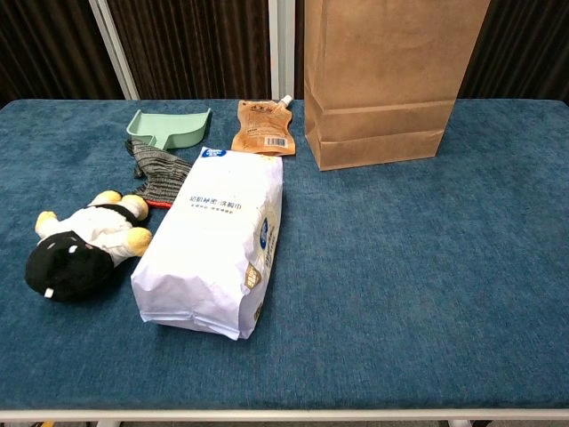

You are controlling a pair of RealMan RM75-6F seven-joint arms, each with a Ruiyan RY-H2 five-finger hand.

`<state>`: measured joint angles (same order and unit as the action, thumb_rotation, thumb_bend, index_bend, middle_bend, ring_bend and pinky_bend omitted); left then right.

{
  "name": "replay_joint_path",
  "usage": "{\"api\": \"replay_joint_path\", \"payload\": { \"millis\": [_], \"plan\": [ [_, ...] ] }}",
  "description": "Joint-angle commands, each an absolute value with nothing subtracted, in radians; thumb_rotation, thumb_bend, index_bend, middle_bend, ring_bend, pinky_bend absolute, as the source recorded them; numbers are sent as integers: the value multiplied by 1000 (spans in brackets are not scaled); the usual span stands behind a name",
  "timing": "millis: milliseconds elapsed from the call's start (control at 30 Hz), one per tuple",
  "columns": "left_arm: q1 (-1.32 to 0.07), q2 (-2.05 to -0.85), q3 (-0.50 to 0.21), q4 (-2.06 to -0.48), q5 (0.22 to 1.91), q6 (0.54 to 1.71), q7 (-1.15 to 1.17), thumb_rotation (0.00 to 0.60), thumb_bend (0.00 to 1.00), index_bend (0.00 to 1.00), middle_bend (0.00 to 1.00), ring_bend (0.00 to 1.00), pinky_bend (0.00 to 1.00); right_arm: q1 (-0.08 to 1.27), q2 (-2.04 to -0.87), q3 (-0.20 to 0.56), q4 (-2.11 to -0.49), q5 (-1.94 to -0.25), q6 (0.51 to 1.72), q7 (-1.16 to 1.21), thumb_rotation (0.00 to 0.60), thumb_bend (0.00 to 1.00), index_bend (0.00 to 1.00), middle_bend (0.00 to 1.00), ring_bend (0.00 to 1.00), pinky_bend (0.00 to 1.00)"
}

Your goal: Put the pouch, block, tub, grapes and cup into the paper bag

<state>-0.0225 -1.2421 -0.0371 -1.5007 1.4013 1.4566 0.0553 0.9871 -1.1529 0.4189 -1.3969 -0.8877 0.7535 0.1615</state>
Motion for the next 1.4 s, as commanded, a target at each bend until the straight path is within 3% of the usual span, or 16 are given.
{"api": "replay_joint_path", "payload": {
  "millis": [33, 400, 633, 833, 1033, 1133, 1233, 1400],
  "plan": [
    [-21, -1244, -38, -1498, 1398, 1456, 52, 600, 34, 220, 240, 156, 152, 1033, -1211, 392, -1342, -823, 714, 87, 600, 160, 125, 235, 99, 279],
    [-17, -1247, -37, -1487, 1393, 1456, 42, 600, 34, 220, 240, 156, 152, 1063, -1273, 355, -1292, -781, 670, 13, 600, 157, 3, 145, 9, 185],
    [-17, -1249, -38, -1484, 1399, 1461, 41, 600, 34, 220, 240, 156, 152, 1042, -1236, 357, -1333, -830, 642, 49, 600, 159, 0, 60, 0, 78],
    [-13, -1249, -38, -1485, 1400, 1468, 40, 600, 34, 220, 240, 156, 152, 1006, -1201, 371, -1374, -879, 659, 100, 600, 162, 0, 35, 0, 63],
    [-11, -1246, -40, -1485, 1402, 1475, 38, 600, 34, 220, 240, 156, 152, 882, -1128, 373, -1494, -1022, 839, 157, 600, 166, 0, 84, 0, 73],
    [-13, -1244, -44, -1485, 1405, 1480, 37, 600, 34, 220, 240, 156, 152, 775, -1094, 343, -1566, -1113, 993, 180, 600, 177, 0, 172, 22, 168],
    [-19, -1242, -51, -1488, 1411, 1484, 41, 600, 34, 220, 240, 156, 153, 665, -1062, 285, -1622, -1202, 1108, 214, 600, 185, 0, 214, 76, 217],
    [-25, -1237, -52, -1500, 1423, 1489, 60, 600, 34, 220, 240, 156, 152, 490, -1011, 147, -1671, -1358, 1243, 275, 600, 184, 3, 201, 74, 223]
  ]
}}
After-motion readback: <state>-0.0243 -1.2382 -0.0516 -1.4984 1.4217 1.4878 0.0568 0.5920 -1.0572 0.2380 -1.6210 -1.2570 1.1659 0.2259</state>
